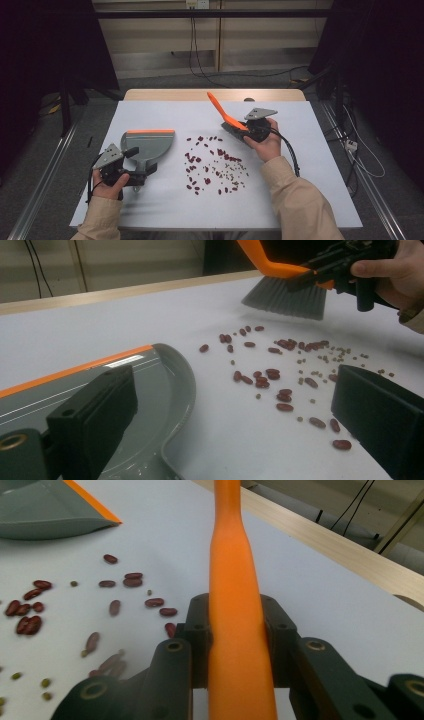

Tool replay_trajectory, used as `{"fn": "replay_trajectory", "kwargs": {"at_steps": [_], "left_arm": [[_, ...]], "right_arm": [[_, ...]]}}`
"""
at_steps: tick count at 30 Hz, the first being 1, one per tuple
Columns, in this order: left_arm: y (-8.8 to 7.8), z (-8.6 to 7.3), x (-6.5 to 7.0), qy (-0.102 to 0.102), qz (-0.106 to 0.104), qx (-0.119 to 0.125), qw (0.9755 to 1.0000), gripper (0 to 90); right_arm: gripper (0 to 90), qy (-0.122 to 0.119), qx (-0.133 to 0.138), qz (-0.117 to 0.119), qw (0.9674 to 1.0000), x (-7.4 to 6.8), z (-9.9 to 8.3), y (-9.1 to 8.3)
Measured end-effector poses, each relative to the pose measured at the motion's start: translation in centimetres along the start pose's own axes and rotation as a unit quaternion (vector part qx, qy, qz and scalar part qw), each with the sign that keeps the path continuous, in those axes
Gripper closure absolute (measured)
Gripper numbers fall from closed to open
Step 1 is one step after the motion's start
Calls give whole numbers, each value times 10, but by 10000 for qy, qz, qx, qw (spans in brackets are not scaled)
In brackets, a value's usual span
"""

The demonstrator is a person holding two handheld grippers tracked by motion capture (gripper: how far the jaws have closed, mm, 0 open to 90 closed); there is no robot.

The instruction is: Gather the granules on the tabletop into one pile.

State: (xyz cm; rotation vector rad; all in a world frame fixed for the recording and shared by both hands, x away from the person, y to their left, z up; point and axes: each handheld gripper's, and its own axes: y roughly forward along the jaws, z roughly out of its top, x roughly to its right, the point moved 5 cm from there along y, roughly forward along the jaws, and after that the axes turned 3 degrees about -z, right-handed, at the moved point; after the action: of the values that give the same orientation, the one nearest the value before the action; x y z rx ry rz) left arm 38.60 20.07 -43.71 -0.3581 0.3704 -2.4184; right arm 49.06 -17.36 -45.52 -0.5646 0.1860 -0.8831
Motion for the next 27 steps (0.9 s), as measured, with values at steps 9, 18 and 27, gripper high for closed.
{"fn": "replay_trajectory", "kwargs": {"at_steps": [9, 18, 27], "left_arm": [[0, -1, -1, 4, 29, -24, 10000, 44], [1, -1, -1, 4, 35, -25, 10000, 44], [0, -1, -1, 4, 48, -27, 10000, 44]], "right_arm": [[711, -303, -86, 145, 9994, -6, 6, 25], [708, -799, -253, 631, 9945, -27, 3, 24], [704, -1073, -309, 966, 9890, -42, -3, 10]]}}
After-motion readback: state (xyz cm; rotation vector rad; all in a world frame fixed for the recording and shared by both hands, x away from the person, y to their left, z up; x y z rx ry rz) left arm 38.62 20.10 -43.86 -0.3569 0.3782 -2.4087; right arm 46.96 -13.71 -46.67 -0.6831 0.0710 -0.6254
